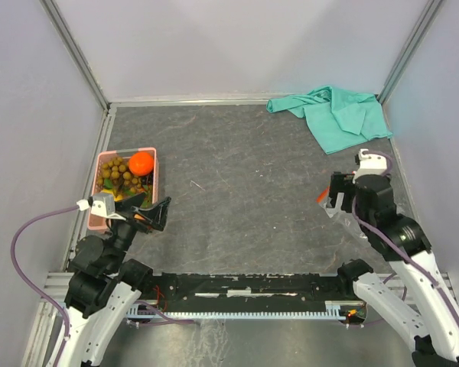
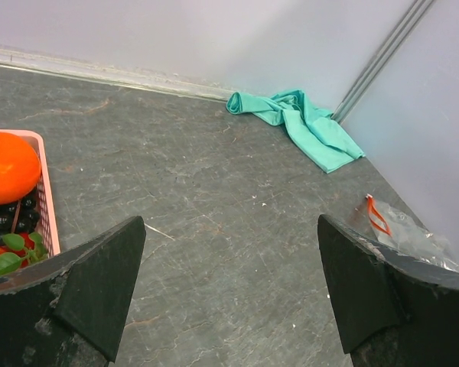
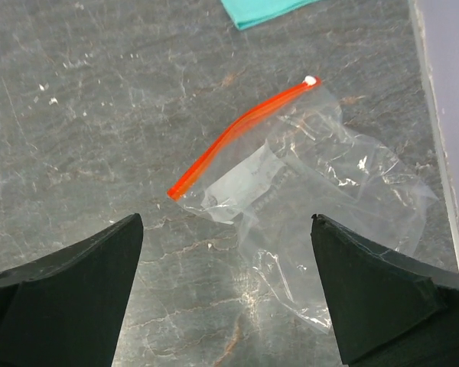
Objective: Place the food in the zip-top bag and seal the zipper
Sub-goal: Pick up the zipper food storage bag at the corner of the board, then open the zipper of the food storage bag.
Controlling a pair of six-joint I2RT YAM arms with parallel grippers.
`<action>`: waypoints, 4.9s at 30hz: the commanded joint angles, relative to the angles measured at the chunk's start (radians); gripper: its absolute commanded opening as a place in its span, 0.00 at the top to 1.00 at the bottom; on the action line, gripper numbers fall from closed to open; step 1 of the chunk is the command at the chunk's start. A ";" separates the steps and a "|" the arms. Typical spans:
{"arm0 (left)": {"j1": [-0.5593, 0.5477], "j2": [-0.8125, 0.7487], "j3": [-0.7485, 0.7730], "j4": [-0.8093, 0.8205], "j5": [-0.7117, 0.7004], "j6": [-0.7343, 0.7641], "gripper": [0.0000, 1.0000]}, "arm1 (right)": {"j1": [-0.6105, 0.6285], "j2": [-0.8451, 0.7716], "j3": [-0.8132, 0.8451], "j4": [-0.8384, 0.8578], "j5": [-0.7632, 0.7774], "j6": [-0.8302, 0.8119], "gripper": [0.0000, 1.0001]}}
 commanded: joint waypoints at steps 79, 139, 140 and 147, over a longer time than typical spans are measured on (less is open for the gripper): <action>-0.004 0.715 0.053 0.221 0.309 -0.471 0.08 | 0.445 0.879 0.269 0.553 -0.257 0.270 0.98; -0.151 0.915 0.025 0.332 0.107 -0.630 0.97 | 0.700 0.862 0.236 0.548 -0.041 0.117 0.56; -0.152 0.916 0.026 0.331 0.108 -0.630 0.97 | 0.701 0.867 0.237 0.555 -0.055 0.112 0.55; -0.155 0.947 0.065 0.300 0.110 -0.617 0.97 | 0.714 0.890 0.230 0.566 -0.059 0.106 0.52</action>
